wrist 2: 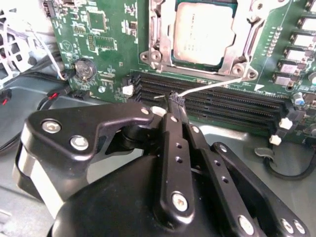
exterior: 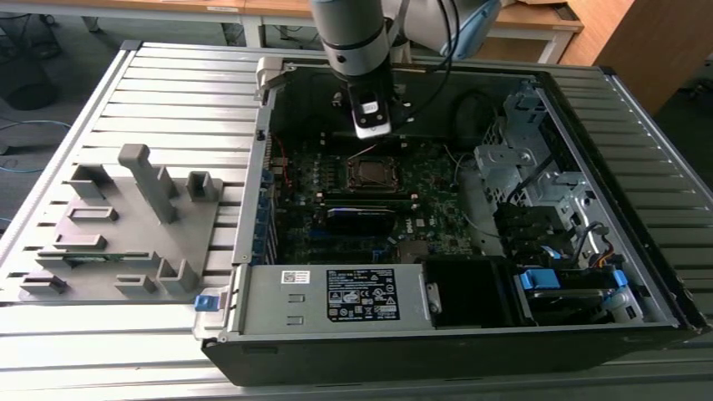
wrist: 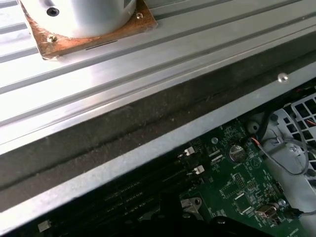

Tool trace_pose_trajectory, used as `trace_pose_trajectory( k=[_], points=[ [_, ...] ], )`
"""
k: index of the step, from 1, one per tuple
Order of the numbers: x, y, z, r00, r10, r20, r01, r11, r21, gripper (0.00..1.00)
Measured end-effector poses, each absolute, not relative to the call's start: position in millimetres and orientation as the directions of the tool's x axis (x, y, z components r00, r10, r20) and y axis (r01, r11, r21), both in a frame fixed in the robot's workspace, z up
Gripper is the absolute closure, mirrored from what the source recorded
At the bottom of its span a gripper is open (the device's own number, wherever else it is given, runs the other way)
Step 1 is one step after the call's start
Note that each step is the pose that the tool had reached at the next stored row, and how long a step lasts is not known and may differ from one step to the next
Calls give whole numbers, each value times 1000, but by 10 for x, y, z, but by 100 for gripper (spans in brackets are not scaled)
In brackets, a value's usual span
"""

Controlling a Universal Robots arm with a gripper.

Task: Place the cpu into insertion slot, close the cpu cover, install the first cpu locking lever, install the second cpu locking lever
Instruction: 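Install the first cpu locking lever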

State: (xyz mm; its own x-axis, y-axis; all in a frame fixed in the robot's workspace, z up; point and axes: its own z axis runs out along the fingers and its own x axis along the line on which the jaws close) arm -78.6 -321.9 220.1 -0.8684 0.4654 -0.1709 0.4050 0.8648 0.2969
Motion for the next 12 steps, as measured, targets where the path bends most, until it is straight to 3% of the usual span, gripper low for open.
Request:
trace_pose_trajectory(
  k=[12],
  points=[
    [-788, -3223, 2080, -867, 467, -173, 406, 864, 298, 89]
  ],
)
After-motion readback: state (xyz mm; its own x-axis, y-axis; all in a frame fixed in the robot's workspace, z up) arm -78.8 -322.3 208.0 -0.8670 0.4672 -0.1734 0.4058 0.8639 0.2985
